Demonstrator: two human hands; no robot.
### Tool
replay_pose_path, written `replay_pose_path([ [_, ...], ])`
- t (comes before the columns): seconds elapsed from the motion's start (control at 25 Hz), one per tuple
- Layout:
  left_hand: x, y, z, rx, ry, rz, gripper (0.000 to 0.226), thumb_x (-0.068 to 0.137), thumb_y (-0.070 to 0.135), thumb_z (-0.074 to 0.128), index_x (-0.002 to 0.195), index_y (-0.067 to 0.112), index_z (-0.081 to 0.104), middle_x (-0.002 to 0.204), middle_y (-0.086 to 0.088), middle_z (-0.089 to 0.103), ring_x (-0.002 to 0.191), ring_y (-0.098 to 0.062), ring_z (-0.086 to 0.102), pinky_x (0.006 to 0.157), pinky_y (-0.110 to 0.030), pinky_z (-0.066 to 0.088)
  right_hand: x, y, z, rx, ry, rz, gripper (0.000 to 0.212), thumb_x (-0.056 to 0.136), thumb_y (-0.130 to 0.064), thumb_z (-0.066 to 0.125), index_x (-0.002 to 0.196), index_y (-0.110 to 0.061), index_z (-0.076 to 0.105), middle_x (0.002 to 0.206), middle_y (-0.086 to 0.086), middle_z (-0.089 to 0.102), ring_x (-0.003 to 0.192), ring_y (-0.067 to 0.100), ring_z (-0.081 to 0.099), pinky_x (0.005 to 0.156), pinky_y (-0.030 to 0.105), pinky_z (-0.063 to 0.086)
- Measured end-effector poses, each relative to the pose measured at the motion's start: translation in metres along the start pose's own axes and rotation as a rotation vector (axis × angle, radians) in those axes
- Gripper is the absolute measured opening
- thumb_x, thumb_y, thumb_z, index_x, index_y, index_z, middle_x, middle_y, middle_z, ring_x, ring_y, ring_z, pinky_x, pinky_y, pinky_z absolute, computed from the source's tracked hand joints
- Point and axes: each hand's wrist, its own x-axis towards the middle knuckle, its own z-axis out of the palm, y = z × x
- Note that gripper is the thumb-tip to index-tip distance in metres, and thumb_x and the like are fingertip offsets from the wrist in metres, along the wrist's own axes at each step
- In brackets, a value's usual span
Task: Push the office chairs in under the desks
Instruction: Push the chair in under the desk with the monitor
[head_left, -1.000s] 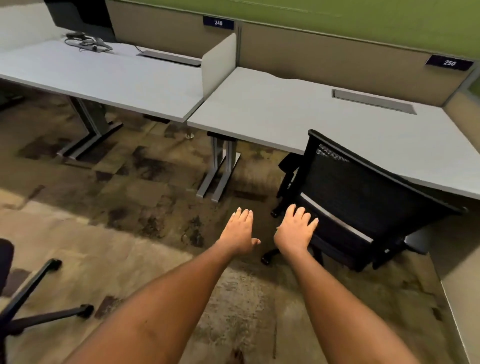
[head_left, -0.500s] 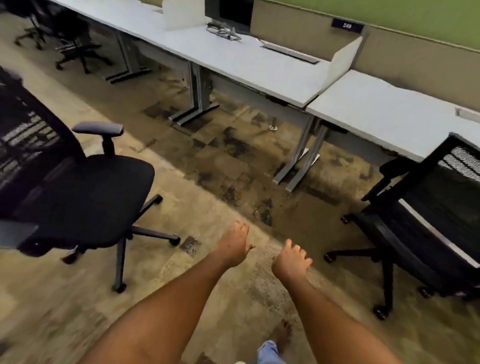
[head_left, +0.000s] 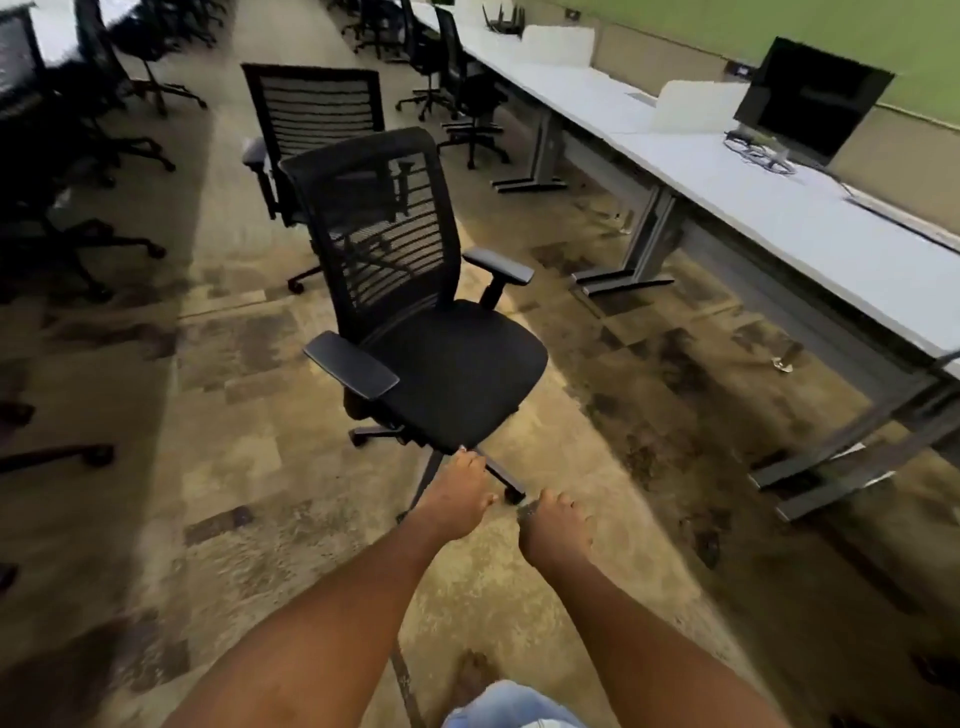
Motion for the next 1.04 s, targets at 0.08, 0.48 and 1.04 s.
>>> replay_pose_path([
  [0.08, -0.005, -0.048, -0.018, -0.02, 0.04, -0.093, 0.061, 0.095, 0.039, 0.05, 0.144, 0.008, 0.03, 0.149, -0.011, 0.035, 0.139, -0.027, 0.027, 0.114, -0.038, 0.024, 0.015, -0.053, 0.001, -0.053, -0.025, -0.107, 0.051, 0.095, -0.047, 0.043, 0.134, -0.016, 0.037, 0.135, 0.011, 0.048, 0.123, 0.031, 0.044, 0.097, 0.045, 0.039],
  [0.48, -0.006, -0.251, -0.104, -0.051, 0.052, -0.451, 0.057, 0.098, 0.028, 0.044, 0.144, -0.001, 0.025, 0.151, -0.019, 0.03, 0.141, -0.031, 0.024, 0.115, -0.036, 0.019, 0.08, -0.303, -0.016, -0.206, -0.136, -0.564, 0.053, 0.095, -0.036, 0.047, 0.139, -0.01, 0.033, 0.14, 0.015, 0.042, 0.127, 0.033, 0.04, 0.096, 0.045, 0.036],
  [1.04, 0.063, -0.526, -0.204, -0.121, 0.097, -0.533, 0.045, 0.094, 0.007, 0.045, 0.138, 0.002, 0.036, 0.143, -0.018, 0.041, 0.136, -0.03, 0.031, 0.109, -0.036, 0.028, 0.174, -0.609, -0.037, -0.163, -0.164, -0.568, 0.057, 0.09, -0.039, 0.058, 0.135, -0.012, 0.037, 0.137, 0.014, 0.046, 0.124, 0.032, 0.043, 0.097, 0.042, 0.04],
])
